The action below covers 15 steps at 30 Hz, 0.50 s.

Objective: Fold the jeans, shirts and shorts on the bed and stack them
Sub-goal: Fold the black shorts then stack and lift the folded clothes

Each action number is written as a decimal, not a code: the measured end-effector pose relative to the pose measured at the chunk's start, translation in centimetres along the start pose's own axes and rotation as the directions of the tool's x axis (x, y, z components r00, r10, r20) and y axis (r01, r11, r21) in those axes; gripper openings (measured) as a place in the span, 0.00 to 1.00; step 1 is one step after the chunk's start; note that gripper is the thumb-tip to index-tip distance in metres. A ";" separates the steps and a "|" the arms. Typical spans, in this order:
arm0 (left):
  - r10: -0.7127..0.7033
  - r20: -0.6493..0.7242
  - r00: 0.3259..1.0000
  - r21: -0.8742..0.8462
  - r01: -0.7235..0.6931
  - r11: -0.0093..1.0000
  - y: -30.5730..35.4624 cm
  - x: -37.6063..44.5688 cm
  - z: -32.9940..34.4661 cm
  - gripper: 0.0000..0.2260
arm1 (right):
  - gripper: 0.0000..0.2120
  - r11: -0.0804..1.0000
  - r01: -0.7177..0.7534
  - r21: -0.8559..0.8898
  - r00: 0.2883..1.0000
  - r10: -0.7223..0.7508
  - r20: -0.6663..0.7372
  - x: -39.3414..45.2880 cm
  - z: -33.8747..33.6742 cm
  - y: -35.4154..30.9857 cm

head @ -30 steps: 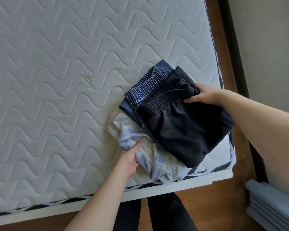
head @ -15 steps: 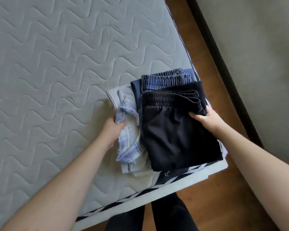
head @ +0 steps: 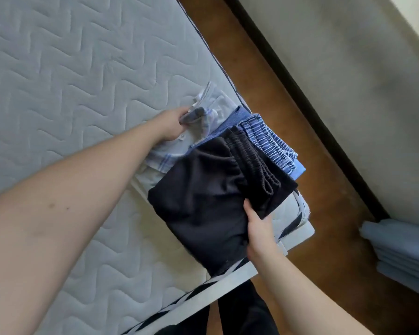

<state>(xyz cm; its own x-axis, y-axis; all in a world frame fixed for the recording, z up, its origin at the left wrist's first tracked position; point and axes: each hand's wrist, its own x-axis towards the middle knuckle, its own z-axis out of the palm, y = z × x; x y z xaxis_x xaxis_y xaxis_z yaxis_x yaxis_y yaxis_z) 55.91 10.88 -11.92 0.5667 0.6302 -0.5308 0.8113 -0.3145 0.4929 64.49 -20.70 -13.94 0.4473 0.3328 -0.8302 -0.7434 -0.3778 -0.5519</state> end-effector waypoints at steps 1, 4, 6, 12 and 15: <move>0.009 0.013 1.000 0.030 -0.010 1.000 0.5 0.5 0.0 0.15 | 0.26 0.998 -0.034 0.044 0.999 0.034 0.003 -0.4 0.0 0.9; 0.038 0.004 0.999 0.062 -0.038 0.997 1.4 1.3 0.9 0.16 | 0.33 0.977 -0.167 0.135 0.986 0.167 0.018 -1.4 -0.3 2.3; 0.018 -0.032 0.999 0.058 -0.016 0.998 1.3 1.5 1.9 0.15 | 0.33 0.961 -0.224 0.159 0.974 0.220 0.043 -1.6 -0.6 2.7; -0.117 -0.123 0.985 0.141 0.134 0.981 0.7 1.4 3.7 0.13 | 0.32 0.945 -0.317 0.085 0.948 0.312 0.060 -2.3 -0.5 3.7; -0.131 -0.222 0.966 0.176 0.172 0.969 0.9 0.3 4.1 0.19 | 0.32 0.948 -0.319 -0.018 0.945 0.320 0.063 -1.8 -0.6 3.3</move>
<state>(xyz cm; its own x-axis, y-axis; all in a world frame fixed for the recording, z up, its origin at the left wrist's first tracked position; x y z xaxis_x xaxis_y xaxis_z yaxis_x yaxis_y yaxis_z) 57.39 7.85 -14.47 0.4097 0.8074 -0.4245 0.9089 -0.3219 0.2649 61.55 -23.09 -14.32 0.1538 0.2486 -0.9563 -0.8382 -0.4796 -0.2595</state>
